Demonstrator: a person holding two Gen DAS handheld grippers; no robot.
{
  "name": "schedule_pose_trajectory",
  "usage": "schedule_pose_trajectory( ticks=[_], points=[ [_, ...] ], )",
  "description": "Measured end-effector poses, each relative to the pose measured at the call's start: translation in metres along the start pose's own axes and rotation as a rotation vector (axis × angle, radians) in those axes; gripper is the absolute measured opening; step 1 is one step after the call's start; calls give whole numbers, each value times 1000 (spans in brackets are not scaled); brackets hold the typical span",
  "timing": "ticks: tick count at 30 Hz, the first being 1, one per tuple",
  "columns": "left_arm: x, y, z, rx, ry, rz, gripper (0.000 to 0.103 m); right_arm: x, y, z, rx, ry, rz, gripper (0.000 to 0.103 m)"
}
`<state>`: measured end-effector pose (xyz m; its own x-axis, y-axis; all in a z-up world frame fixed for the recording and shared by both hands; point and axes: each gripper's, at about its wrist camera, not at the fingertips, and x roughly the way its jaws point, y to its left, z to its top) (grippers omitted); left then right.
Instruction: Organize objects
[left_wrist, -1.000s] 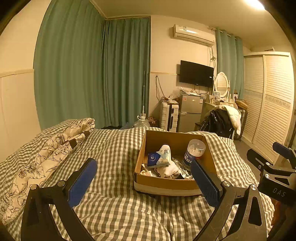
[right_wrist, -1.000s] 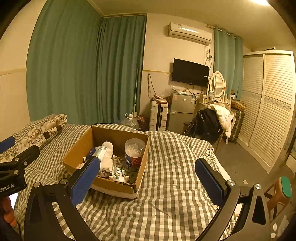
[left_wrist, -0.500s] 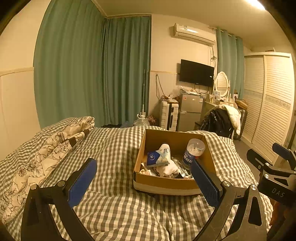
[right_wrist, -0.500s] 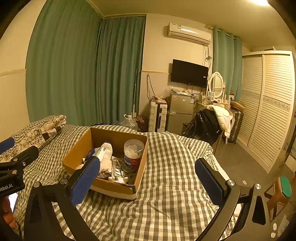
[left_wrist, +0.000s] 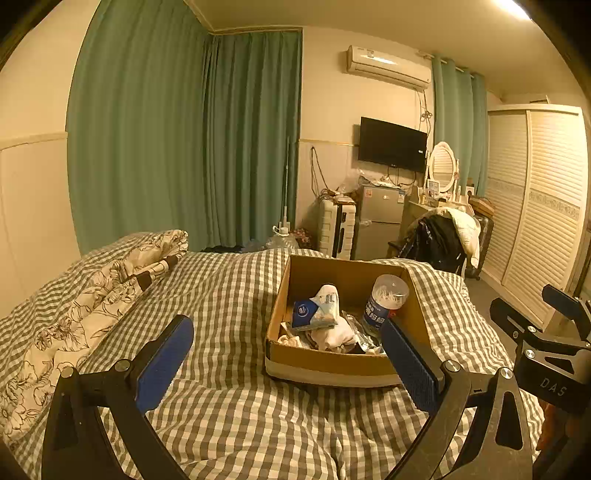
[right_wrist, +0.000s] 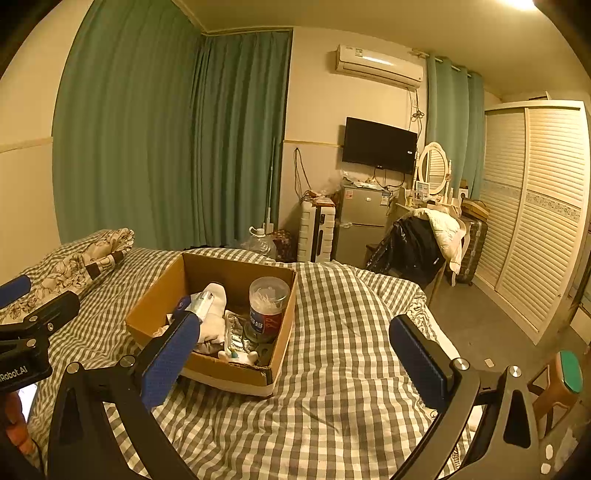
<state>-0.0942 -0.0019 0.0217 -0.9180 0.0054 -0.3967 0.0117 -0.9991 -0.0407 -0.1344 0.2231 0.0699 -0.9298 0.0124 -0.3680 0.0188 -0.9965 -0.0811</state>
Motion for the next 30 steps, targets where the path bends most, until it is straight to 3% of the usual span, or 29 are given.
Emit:
schedule_pose_trajectory(
  ticks=[30],
  points=[
    [-1, -1, 0, 0, 6, -5, 103, 1, 3, 0, 0, 17, 2, 103]
  ],
)
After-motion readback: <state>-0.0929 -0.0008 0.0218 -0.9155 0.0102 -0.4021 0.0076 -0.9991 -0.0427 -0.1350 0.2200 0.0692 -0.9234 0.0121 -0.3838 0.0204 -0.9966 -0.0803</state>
